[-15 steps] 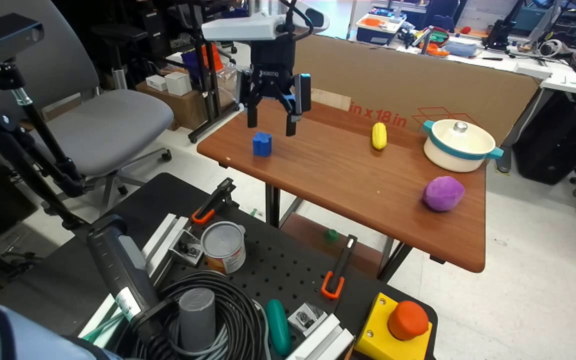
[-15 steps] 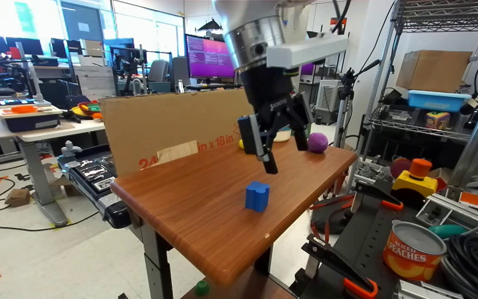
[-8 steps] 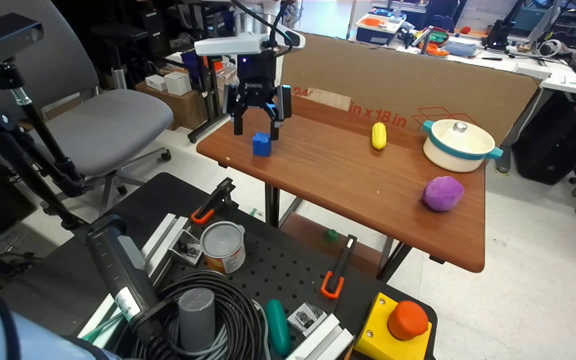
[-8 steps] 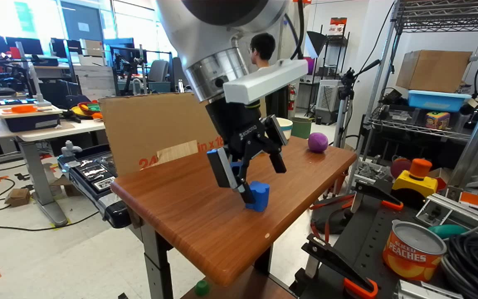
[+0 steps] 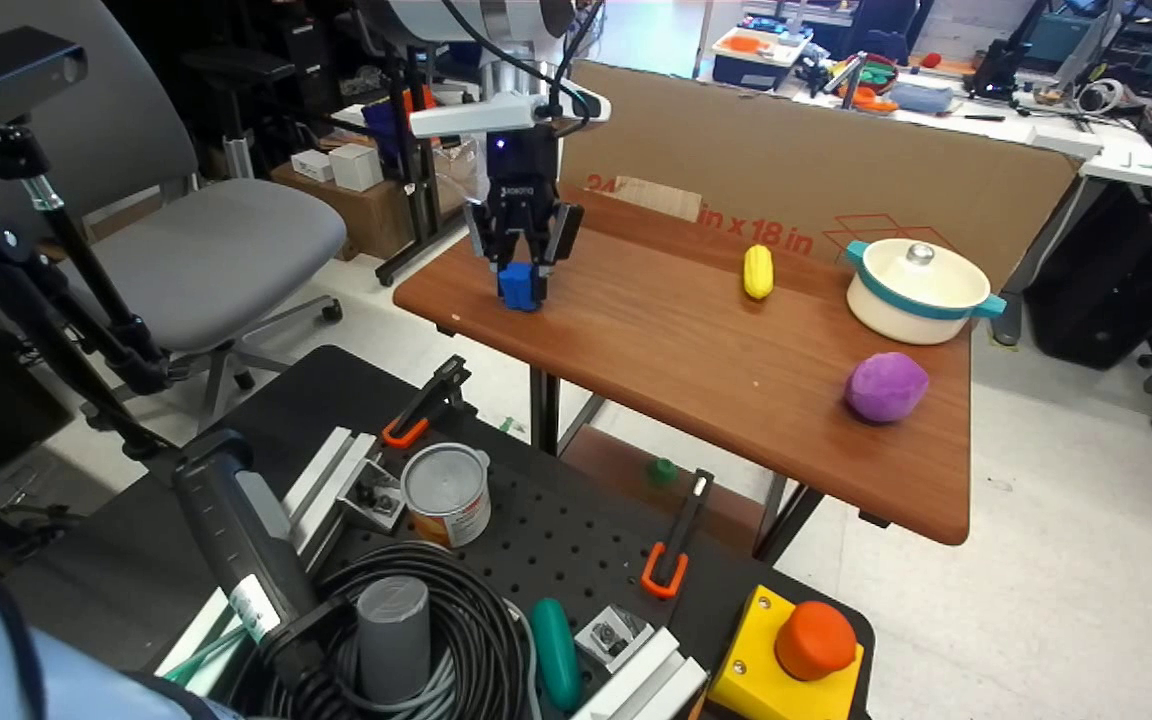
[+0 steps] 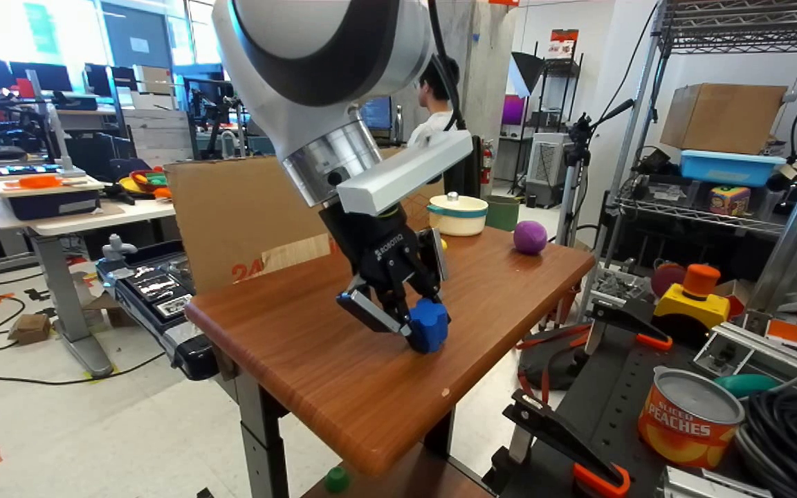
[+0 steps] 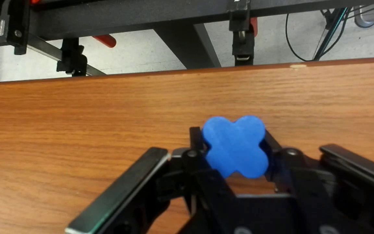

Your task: Move the blue block to the right

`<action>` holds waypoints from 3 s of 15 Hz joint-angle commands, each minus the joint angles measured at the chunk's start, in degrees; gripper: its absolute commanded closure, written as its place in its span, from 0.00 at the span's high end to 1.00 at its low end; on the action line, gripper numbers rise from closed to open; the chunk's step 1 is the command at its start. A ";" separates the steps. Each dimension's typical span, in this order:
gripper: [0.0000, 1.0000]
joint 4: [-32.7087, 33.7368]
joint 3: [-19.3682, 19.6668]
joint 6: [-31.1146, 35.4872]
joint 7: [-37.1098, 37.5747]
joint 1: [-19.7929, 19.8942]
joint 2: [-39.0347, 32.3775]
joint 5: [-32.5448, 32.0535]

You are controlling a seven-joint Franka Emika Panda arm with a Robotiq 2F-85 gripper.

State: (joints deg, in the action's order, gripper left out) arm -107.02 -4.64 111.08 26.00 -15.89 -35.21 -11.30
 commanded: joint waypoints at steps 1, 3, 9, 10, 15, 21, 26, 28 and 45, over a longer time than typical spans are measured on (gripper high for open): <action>0.16 2.67 0.58 -5.17 -1.93 -1.37 -0.22 -0.27; 0.16 0.83 0.26 -6.81 -3.76 -0.94 2.65 -0.06; 0.16 -3.21 3.55 -5.26 -4.43 3.22 8.56 -0.43; 0.16 -2.91 4.38 -5.12 -4.16 4.20 8.58 -0.37; 0.16 0.80 8.40 -5.20 -3.17 9.47 5.54 0.21; 0.16 7.13 10.54 -7.17 -2.39 13.02 -1.35 1.50; 0.16 12.91 12.09 -8.14 -0.94 14.43 -7.73 2.43; 0.16 14.84 12.39 -9.23 -0.92 14.72 -9.21 2.91; 1.00 -3.10 8.48 -5.06 -1.84 9.16 11.79 -0.01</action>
State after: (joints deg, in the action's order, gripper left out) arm -110.31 4.48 106.17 24.02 -7.34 -23.30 -11.07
